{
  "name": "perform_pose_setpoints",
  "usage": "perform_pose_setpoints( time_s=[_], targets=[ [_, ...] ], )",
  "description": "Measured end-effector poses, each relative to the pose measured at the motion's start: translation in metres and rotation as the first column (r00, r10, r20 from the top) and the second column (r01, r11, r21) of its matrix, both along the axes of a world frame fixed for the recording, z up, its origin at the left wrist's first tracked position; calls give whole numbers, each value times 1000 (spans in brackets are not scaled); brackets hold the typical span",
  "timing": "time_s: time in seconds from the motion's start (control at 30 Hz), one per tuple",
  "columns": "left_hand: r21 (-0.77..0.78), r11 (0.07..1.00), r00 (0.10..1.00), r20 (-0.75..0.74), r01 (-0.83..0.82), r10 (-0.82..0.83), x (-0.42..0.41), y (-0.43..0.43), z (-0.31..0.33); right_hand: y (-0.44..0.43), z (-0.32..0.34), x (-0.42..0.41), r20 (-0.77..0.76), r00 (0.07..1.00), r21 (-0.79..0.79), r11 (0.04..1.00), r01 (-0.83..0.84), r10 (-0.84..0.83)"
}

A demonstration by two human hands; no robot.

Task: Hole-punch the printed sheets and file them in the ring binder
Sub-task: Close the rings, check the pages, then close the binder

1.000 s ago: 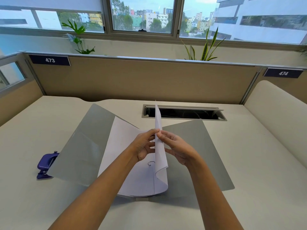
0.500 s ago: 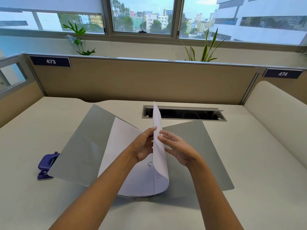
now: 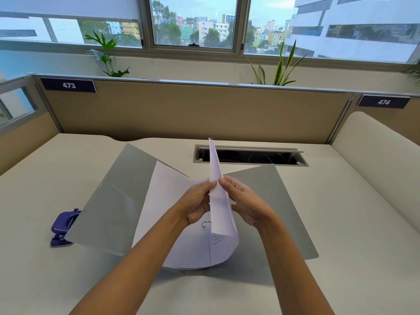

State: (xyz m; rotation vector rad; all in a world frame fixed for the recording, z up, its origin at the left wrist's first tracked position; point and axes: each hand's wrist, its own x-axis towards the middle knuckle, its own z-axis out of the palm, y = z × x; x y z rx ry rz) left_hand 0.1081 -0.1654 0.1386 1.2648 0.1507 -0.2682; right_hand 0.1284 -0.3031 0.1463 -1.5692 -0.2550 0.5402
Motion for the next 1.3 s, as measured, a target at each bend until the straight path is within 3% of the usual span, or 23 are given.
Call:
perform_pose_setpoints(
  time_s=[0.13, 0.23, 0.43, 0.7, 1.0, 1.3],
  targets=[
    [93, 995, 998, -41, -34, 38, -1, 0, 4, -5, 6, 2, -77, 996, -43, 998, 48, -51],
    [232, 965, 989, -55, -121, 137, -2, 5, 12, -14, 8, 4, -53, 990, -149, 982, 119, -128],
    [601, 708, 923, 158, -372, 351, -3, 65, 1, -60, -4, 5, 2, 947, -203, 927, 316, -322],
    [834, 390, 860, 180, -391, 477, -19, 118, -6, -95, -39, 5, -23, 898, -323, 853, 409, -439],
    [965, 48, 879, 212, -256, 427, -25, 115, -20, -96, -54, 1, -31, 878, -322, 836, 444, -478],
    [955, -222, 920, 259, -197, 294, -28, 96, -18, -90, -40, -3, 37, 893, -324, 840, 436, -449]
  ],
)
